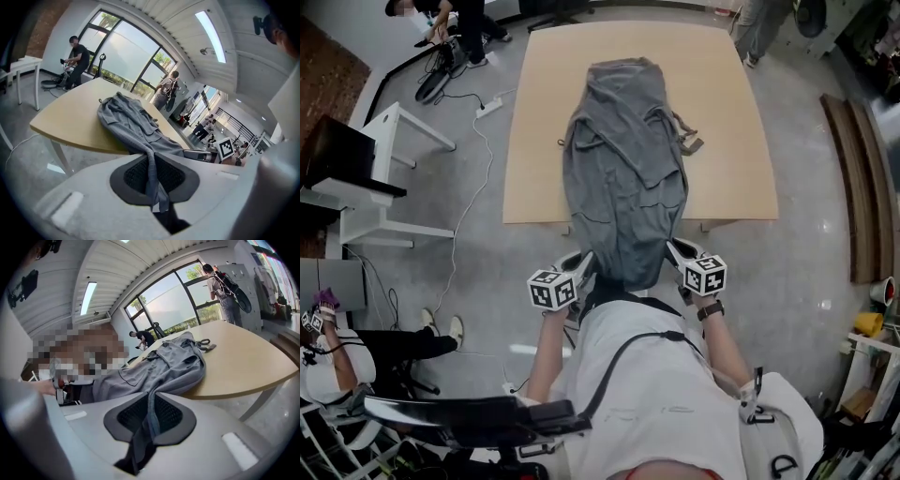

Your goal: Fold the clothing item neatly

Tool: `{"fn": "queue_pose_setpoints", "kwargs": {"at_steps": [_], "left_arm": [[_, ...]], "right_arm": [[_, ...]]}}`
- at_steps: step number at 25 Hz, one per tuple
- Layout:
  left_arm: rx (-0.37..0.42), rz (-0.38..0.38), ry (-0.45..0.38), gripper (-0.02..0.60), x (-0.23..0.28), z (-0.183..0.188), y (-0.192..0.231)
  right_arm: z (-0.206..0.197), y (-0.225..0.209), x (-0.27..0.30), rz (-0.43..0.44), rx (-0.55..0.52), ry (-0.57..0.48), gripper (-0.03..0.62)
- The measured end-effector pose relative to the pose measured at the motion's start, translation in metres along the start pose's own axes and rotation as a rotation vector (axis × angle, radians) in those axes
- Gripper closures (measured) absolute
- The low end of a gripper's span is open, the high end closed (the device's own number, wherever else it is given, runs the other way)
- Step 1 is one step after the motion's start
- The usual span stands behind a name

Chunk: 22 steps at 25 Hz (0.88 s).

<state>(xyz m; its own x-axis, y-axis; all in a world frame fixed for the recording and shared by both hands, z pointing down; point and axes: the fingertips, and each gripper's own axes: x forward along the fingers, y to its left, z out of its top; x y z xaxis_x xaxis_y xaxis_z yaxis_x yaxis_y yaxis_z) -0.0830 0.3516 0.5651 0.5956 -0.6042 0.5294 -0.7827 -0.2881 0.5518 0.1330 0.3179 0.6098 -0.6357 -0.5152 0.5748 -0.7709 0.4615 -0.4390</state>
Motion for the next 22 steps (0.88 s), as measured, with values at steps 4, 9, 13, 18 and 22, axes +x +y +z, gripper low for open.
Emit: {"fn": "queue_pose_setpoints", "kwargs": {"at_steps": [4, 9, 13, 18, 22], "left_arm": [[0.064, -0.029, -0.08, 0.557, -0.015, 0.045, -0.028], [0.114, -0.022, -0.182, 0.555, -0.022, 0.111, -0.034], [0.128, -0.04, -0.26, 0.555, -0.017, 0.181, -0.025], [0.188, -0.067, -0.369, 0.555, 0.005, 0.298, -0.003], [0.211, -0.08, -0.429, 0.555, 0.04, 0.397, 0.019]], "right_arm": [[0.039, 0.019, -0.011, 0.047, -0.043, -0.059, 0.551], [0.105, 0.032, -0.015, 0.105, -0.022, -0.179, 0.551], [0.178, 0.033, -0.007, 0.129, -0.037, -0.281, 0.551], [0.285, 0.016, 0.018, 0.116, -0.129, -0.383, 0.551], [0.374, -0.011, 0.046, 0.085, -0.177, -0.43, 0.551]]}}
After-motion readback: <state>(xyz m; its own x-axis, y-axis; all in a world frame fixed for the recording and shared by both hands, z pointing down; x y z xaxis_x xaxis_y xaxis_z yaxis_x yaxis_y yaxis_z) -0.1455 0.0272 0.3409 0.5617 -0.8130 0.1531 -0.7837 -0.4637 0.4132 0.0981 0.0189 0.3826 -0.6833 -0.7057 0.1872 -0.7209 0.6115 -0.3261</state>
